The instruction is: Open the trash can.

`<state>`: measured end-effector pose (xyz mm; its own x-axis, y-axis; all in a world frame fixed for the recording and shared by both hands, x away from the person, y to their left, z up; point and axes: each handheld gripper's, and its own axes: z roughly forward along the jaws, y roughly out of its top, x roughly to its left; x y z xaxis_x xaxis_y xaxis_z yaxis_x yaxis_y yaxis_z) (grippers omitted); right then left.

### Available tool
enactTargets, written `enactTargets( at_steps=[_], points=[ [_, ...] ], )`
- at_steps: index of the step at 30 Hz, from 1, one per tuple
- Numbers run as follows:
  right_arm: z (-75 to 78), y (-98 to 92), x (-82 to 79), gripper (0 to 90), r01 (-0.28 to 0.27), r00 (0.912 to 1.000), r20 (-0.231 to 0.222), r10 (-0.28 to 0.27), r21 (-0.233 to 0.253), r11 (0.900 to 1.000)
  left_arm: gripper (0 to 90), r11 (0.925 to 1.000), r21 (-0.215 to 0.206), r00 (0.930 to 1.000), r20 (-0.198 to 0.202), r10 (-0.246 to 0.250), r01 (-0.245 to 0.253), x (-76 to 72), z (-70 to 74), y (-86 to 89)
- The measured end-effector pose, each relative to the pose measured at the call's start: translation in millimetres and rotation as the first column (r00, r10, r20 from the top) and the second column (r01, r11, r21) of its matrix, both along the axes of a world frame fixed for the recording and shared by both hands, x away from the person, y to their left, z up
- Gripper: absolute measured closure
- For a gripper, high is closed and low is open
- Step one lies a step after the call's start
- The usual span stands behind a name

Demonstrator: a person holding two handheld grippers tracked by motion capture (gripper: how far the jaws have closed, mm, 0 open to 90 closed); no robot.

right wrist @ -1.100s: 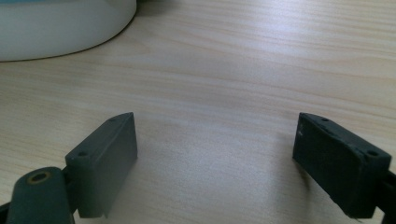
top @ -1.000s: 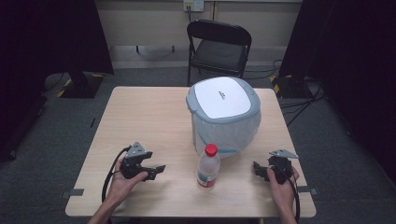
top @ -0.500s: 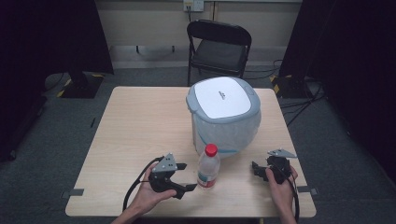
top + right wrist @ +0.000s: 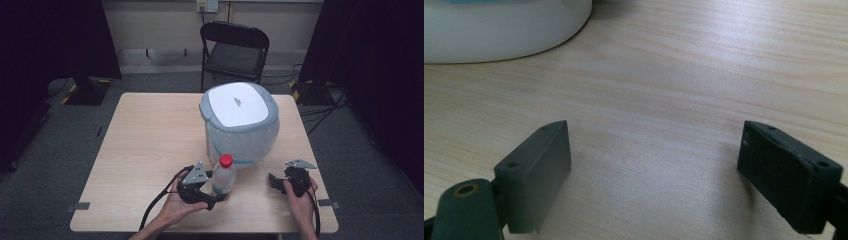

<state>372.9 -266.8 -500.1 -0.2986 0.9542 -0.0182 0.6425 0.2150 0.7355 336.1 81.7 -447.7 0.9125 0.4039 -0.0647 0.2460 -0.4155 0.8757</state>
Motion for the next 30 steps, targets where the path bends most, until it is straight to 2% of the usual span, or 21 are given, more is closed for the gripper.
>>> enactTargets(
  at_steps=[1, 5, 7, 10, 13, 16, 17, 18, 19, 22, 23, 25, 27, 30],
  points=[
    [0.0, 0.0, 0.0, 12.5, 0.001, 1.0000, -0.001, -0.001, 0.000, 1.000, 16.5, 0.9997, 0.021, 0.9999, 0.007, -0.008, 0.008, 0.2, -2.2, -4.7],
    [0.0, 0.0, 0.0, 12.5, 0.000, 1.0000, 0.000, 0.000, 0.000, 1.000, 16.8, 0.9986, 0.052, 1.0000, 0.006, -0.008, 0.007, 4.1, -7.7, -8.6],
    [0.0, 0.0, 0.0, 12.5, 0.000, 1.0000, 0.000, 0.000, 0.000, 1.000, 18.1, 0.9974, 0.072, 0.9998, 0.019, -0.011, 0.010, 5.5, -9.3, -9.4],
    [0.0, 0.0, -0.1, 12.5, 0.001, 1.0000, -0.001, -0.001, 0.001, 1.000, 28.6, 0.9970, 0.074, 0.9992, 0.032, -0.022, 0.020, 7.0, -10.6, -9.1],
    [0.0, 0.0, 0.0, 12.5, 0.000, 1.0000, 0.000, 0.000, 0.000, 1.000, 29.2, 0.9960, 0.088, 0.9992, 0.034, -0.019, 0.016, 6.6, -8.9, -6.1],
    [0.0, 0.0, 0.0, 12.5, 0.001, 1.0000, -0.001, -0.001, 0.000, 1.000, 29.5, 0.9972, 0.075, 0.9996, 0.028, -0.001, -0.001, 6.2, -7.4, -0.6],
    [0.0, 0.0, 0.0, 12.5, 0.000, 1.0000, 0.000, 0.000, 0.000, 1.000, 29.5, 0.9966, 0.080, 0.9994, 0.031, 0.017, -0.020, 6.9, -4.6, 6.8],
    [0.0, 0.0, 0.0, 12.5, 0.000, 1.0000, 0.000, 0.000, 0.000, 1.000, 29.5, 0.9966, 0.080, 0.9994, 0.031, 0.017, -0.020, 6.9, -4.6, 6.8],
    [0.0, 0.0, 0.0, 12.5, 0.000, 1.0000, 0.000, 0.000, 0.000, 1.000, 29.5, 0.9975, 0.065, 0.9993, 0.024, 0.027, -0.028, 7.8, -3.3, 11.7],
    [-0.1, 0.0, 0.0, 12.5, 0.000, 1.0000, 0.001, 0.000, 0.001, 1.000, 29.6, 0.9940, 0.075, 0.9966, 0.026, 0.078, -0.080, 11.2, -0.6, 30.4],
    [0.0, 0.0, 0.0, 12.5, 0.000, 1.0000, 0.000, 0.000, 0.000, 1.000, 29.6, 0.9930, 0.066, 0.9951, 0.021, 0.097, -0.098, 12.6, -0.8, 36.8],
    [-0.1, 0.1, 0.0, 12.5, 0.001, 1.0000, 0.001, -0.001, 0.000, 1.000, 29.6, 0.9894, 0.045, 0.9904, 0.015, 0.138, -0.138, 14.7, -0.5, 50.8],
    [0.0, 0.0, 0.0, 12.5, 0.000, 1.0000, 0.000, 0.000, 0.001, 1.000, 29.7, 0.9848, 0.053, 0.9862, 0.024, 0.164, -0.165, 16.7, 1.1, 63.7],
    [0.0, 0.0, 0.0, 12.5, 0.000, 1.0000, 0.000, 0.000, 0.000, 1.000, 29.7, 0.9741, 0.063, 0.9760, 0.031, 0.216, -0.217, 20.3, 3.6, 82.7]
  ],
)
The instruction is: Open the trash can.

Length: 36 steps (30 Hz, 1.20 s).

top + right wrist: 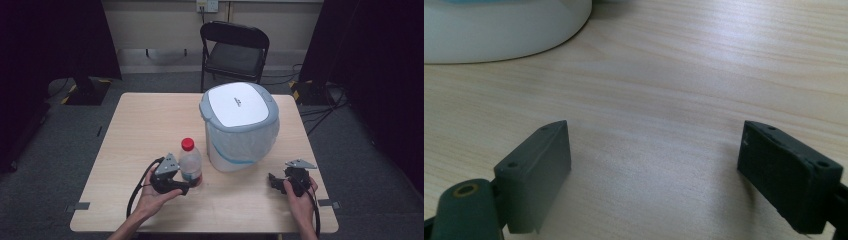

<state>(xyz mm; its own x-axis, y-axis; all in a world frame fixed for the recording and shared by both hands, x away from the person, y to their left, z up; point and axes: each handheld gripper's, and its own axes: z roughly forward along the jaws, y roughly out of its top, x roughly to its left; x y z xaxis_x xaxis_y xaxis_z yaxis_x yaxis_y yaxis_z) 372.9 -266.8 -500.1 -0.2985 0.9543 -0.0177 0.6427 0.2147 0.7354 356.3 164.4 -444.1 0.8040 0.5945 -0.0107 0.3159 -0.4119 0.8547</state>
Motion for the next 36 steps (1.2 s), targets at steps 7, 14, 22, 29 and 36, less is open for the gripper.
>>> enactTargets(
  at_steps=[7, 14, 22, 29, 36],
  points=[
    [0.0, 0.0, 0.0, 12.5, 0.000, 1.0000, 0.000, 0.000, 0.001, 1.000, 29.8, 0.9910, -0.007, 0.9909, -0.016, 0.134, -0.134, 11.5, 1.0, 43.7],
    [0.0, 0.1, 0.1, 12.4, 0.001, 1.0000, -0.001, -0.001, 0.001, 1.000, 29.8, 0.9650, 0.021, 0.9651, -0.008, 0.262, -0.261, 21.4, 0.3, 79.5],
    [0.0, 0.1, 0.5, 12.2, 0.000, 1.0000, 0.000, 0.000, -0.001, 1.000, 29.8, 0.9222, 0.039, 0.9226, -0.017, 0.385, -0.385, 33.2, -2.9, 119.4],
    [-0.1, 0.4, 0.8, 12.1, 0.001, 1.0000, -0.001, -0.001, 0.000, 1.000, 29.8, 0.8830, 0.066, 0.8848, -0.003, 0.466, -0.465, 39.5, -6.3, 150.2],
    [-0.1, 0.6, 0.9, 12.0, 0.002, 1.0000, -0.001, -0.002, 0.000, 1.000, 29.5, 0.8752, 0.035, 0.8757, -0.002, 0.483, -0.483, 41.0, -13.1, 155.8]
  ],
)
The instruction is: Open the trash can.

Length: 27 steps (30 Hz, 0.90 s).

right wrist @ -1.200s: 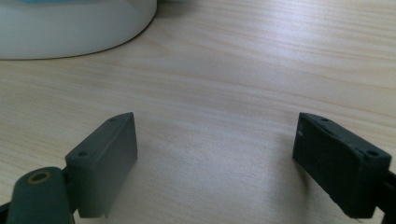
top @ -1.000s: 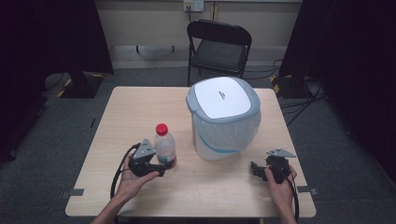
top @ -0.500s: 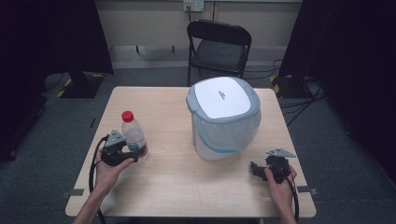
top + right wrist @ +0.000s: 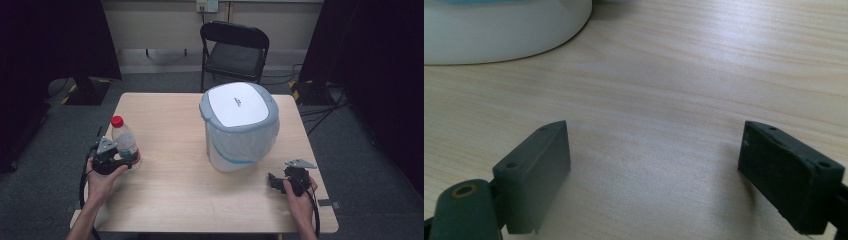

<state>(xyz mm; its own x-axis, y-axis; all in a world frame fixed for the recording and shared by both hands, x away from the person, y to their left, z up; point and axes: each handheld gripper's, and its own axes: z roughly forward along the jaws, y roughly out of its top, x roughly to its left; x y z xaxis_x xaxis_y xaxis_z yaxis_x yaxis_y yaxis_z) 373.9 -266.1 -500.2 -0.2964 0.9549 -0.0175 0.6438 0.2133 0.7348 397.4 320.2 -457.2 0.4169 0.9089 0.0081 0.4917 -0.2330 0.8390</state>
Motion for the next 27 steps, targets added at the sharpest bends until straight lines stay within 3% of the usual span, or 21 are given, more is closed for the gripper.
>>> enactTargets(
  at_steps=[1, 3, 9, 13, 16, 20, 27],
  points=[
    [0.0, 0.0, 0.0, 12.0, 0.000, 1.0000, 0.000, 0.000, 0.000, 1.000, 29.3, 0.9996, 0.027, 1.0000, 0.007, 0.002, -0.002, -0.4, -2.0, -1.3],
    [0.0, 0.0, 0.0, 12.0, 0.000, 1.0000, 0.000, 0.000, 0.000, 1.000, 29.0, 0.9991, 0.040, 0.9999, 0.006, 0.010, -0.010, -1.6, -2.1, -1.9],
    [0.0, 0.0, 0.0, 12.0, 0.000, 1.0000, 0.000, 0.000, 0.000, 1.000, 28.1, 0.9998, 0.019, 0.9999, 0.004, 0.010, -0.010, -1.5, -3.9, -2.9],
    [0.0, 0.0, 0.0, 12.0, 0.000, 1.0000, 0.000, 0.000, 0.000, 1.000, 20.9, 1.0000, 0.007, 0.9997, -0.024, -0.006, 0.006, -0.2, -9.1, -0.5],
    [0.0, 0.0, 0.0, 12.0, 0.000, 1.0000, 0.000, 0.000, 0.000, 1.000, 16.3, 0.9999, -0.006, 0.9990, -0.043, 0.008, -0.008, -0.6, -9.9, 1.4],
    [0.0, 0.0, 0.0, 12.0, 0.000, 1.0000, 0.000, 0.000, 0.000, 1.000, 17.7, 0.9983, -0.026, 0.9961, -0.072, 0.051, -0.053, -11.2, -9.5, 2.9],
    [0.0, 0.0, 0.0, 12.0, 0.000, 1.0000, 0.000, 0.000, 0.000, 1.000, 16.3, 0.9978, -0.056, 0.9955, -0.089, 0.031, -0.037, -27.6, -10.4, 2.2]
  ],
)
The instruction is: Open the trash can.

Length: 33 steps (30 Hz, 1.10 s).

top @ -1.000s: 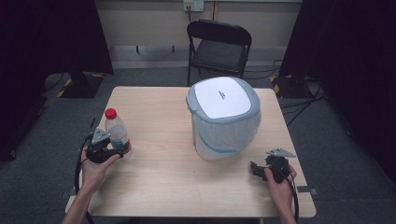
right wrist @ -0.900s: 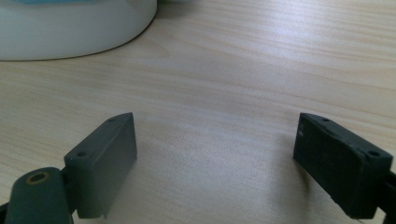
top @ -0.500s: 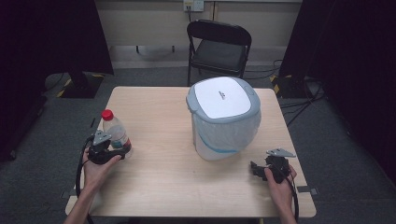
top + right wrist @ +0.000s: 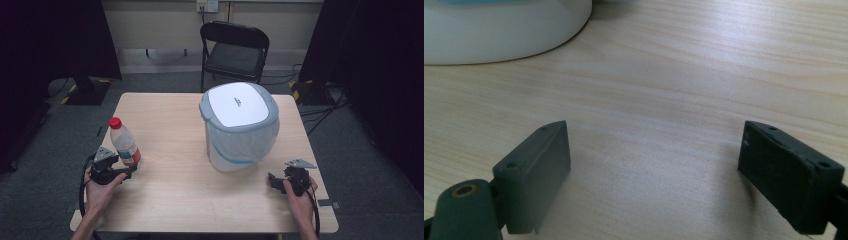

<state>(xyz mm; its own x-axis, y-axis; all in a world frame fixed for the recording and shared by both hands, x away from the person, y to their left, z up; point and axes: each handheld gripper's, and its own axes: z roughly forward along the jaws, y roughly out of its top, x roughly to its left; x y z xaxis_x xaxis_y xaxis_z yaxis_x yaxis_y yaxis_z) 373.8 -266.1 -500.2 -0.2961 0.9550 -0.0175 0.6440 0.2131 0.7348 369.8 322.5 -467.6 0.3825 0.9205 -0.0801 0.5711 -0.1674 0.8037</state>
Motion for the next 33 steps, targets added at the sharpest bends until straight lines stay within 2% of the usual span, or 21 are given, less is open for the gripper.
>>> enactTargets(
  at_steps=[4, 6, 8, 13, 15, 17, 18, 19, 20, 21, 22, 23, 24, 25, 26, 27, 28, 29, 30, 31, 33],
  points=[
    [0.0, 1.1, -0.3, 12.2, 0.007, 1.0000, 0.000, -0.007, 0.001, 1.000, 17.3, 0.9998, 0.000, 0.9998, -0.002, -0.021, 0.021, -12.2, 2.3, -4.4],
    [0.1, 2.5, 0.5, 13.0, 0.002, 1.0000, 0.000, -0.002, 0.002, 1.000, 19.9, 0.9995, 0.020, 0.9997, -0.004, -0.024, 0.024, -17.4, 2.9, -9.4],
    [0.3, 2.8, 1.6, 13.3, -0.002, 1.0000, 0.001, 0.002, 0.004, 1.000, 20.3, 0.9988, 0.007, 0.9988, -0.007, -0.049, 0.049, -22.0, 5.3, -17.6],
    [3.5, 5.2, 5.5, 15.4, 0.012, 0.9998, -0.013, -0.012, -0.016, 1.000, 21.7, 0.9955, 0.024, 0.9957, 0.009, -0.093, 0.092, -28.2, 9.7, -32.8],
    [6.1, 6.5, 10.1, 16.7, -0.006, 0.9998, -0.017, 0.006, -0.028, 1.000, 22.1, 0.9916, 0.018, 0.9917, 0.008, -0.128, 0.128, -29.1, 11.2, -43.8],
    [12.6, 5.5, 18.7, 16.5, -0.003, 0.9999, -0.013, 0.003, -0.019, 1.000, 23.3, 0.9835, 0.003, 0.9835, 0.003, -0.181, 0.181, -26.7, 14.9, -66.1],
    [15.1, 4.1, 22.7, 15.7, -0.001, 0.9999, -0.016, 0.001, -0.018, 1.000, 24.5, 0.9796, 0.015, 0.9797, 0.003, -0.201, 0.200, -24.3, 15.9, -75.8],
    [15.1, 4.1, 22.7, 15.7, -0.001, 0.9999, -0.016, 0.001, -0.018, 1.000, 25.3, 0.9796, 0.015, 0.9797, 0.003, -0.201, 0.200, -24.3, 15.9, -75.8],
    [19.5, 0.6, 33.2, 16.2, -0.006, 0.9999, -0.009, 0.006, 0.001, 1.000, 25.3, 0.9736, -0.001, 0.9736, 0.000, -0.228, 0.228, -16.0, 17.9, -95.9],
    [19.5, 0.6, 33.2, 16.2, -0.006, 0.9999, -0.009, 0.006, 0.001, 1.000, 25.3, 0.9736, -0.001, 0.9736, 0.000, -0.228, 0.228, -16.0, 17.9, -95.9],
    [23.0, -1.3, 42.1, 16.3, -0.012, 0.9999, -0.004, 0.012, -0.017, 1.000, 26.3, 0.9678, -0.003, 0.9678, 0.011, -0.252, 0.252, -8.0, 19.4, -111.8],
    [23.8, -1.9, 45.6, 16.6, -0.012, 0.9999, 0.003, 0.012, -0.007, 1.000, 27.2, 0.9678, -0.003, 0.9678, 0.011, -0.252, 0.252, -8.0, 19.4, -111.8],
    [24.4, -3.5, 49.5, 18.3, -0.021, 0.9996, 0.020, 0.021, 0.012, 1.000, 27.8, 0.9650, 0.034, 0.9648, 0.031, -0.261, 0.260, 3.0, 20.4, -130.7],
    [24.4, -3.5, 49.5, 18.3, -0.021, 0.9996, 0.020, 0.021, 0.012, 1.000, 27.7, 0.9650, 0.034, 0.9648, 0.031, -0.261, 0.260, 3.0, 20.4, -130.7],
    [25.5, -4.7, 59.6, 19.1, -0.016, 0.9999, 0.004, 0.016, -0.002, 1.000, 27.7, 0.9622, 0.012, 0.9619, 0.026, -0.272, 0.272, 15.3, 21.1, -147.0],
    [25.5, -4.5, 62.7, 20.3, -0.011, 0.9999, 0.005, 0.011, -0.007, 1.000, 27.9, 0.9622, 0.012, 0.9619, 0.026, -0.272, 0.272, 15.3, 21.1, -147.0],
    [24.9, -4.4, 65.8, 21.9, -0.004, 0.9998, 0.019, 0.005, -0.013, 1.000, 27.7, 0.9582, 0.033, 0.9581, 0.028, -0.285, 0.284, 26.1, 22.3, -162.8],
    [24.9, -4.4, 65.8, 21.9, -0.004, 0.9998, 0.019, 0.005, -0.013, 1.000, 27.7, 0.9582, 0.033, 0.9581, 0.028, -0.285, 0.284, 26.1, 22.3, -162.8],
    [25.3, -5.3, 73.9, 22.0, -0.007, 0.9997, 0.025, 0.007, 0.007, 1.000, 27.9, 0.9582, 0.013, 0.9576, 0.034, -0.286, 0.286, 36.8, 22.5, -176.1],
    [25.8, -5.7, 76.7, 22.4, -0.009, 0.9995, 0.029, 0.009, 0.017, 1.000, 28.1, 0.9582, 0.013, 0.9576, 0.034, -0.286, 0.286, 36.8, 22.5, -176.1],
    [26.6, -8.1, 82.3, 25.1, -0.017, 0.9978, 0.065, 0.013, 0.057, 0.998, 28.2, 0.9613, -0.002, 0.9608, 0.033, -0.275, 0.276, 53.3, 24.3, -189.0]
  ],
)
